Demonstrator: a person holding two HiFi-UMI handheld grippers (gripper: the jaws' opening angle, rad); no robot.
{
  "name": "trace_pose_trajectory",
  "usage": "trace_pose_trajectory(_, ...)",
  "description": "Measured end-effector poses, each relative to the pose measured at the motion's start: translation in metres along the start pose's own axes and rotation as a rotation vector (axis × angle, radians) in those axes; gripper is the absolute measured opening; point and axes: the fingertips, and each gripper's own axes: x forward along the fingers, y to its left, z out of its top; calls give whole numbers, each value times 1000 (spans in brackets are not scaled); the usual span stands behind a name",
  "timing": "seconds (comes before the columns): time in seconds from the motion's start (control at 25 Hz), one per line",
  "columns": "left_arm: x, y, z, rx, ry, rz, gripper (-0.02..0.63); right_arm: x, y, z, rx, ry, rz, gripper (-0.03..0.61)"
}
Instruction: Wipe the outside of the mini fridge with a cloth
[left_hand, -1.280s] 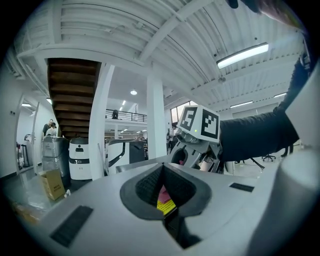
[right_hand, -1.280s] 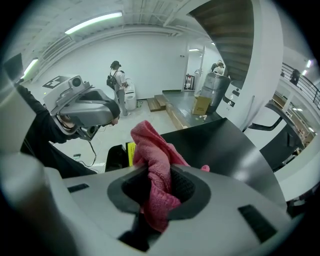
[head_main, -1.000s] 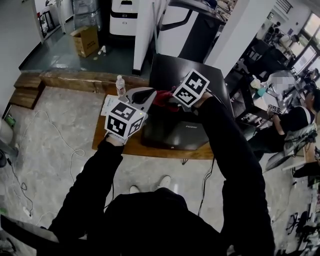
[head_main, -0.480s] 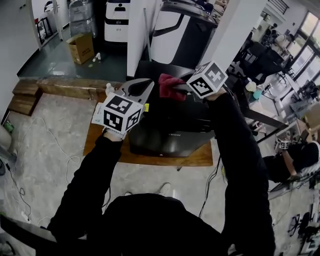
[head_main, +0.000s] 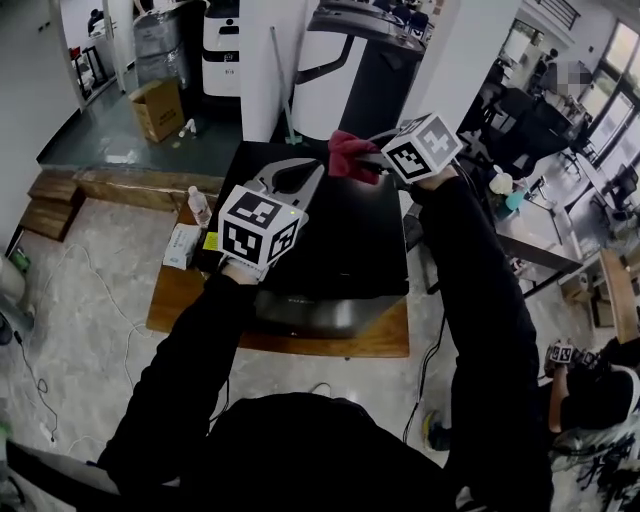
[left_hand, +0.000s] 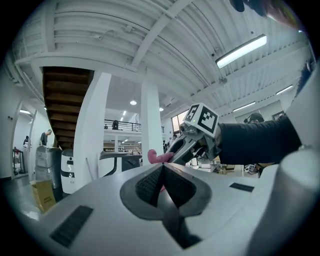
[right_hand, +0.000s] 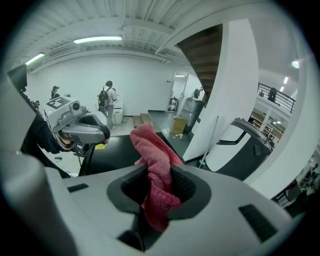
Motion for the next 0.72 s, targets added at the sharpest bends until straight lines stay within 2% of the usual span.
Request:
trace_pose_trajectory(0.2, 53, -5, -9, -36, 14, 31, 6, 10, -58, -21, 30, -19, -10, 92)
trace_pose_trajectory(0.4, 91, -12, -24, -96, 38, 53, 6, 47, -116, -66, 50, 22, -2, 94)
trace_pose_trajectory(0.56, 105, -15, -30, -90, 62, 68, 6, 72, -150, -96, 51, 66, -15, 94)
trace_pose_trajectory(0.72, 108, -21, -34, -65, 84, 75, 6, 94, -157, -124, -4, 155, -13, 94)
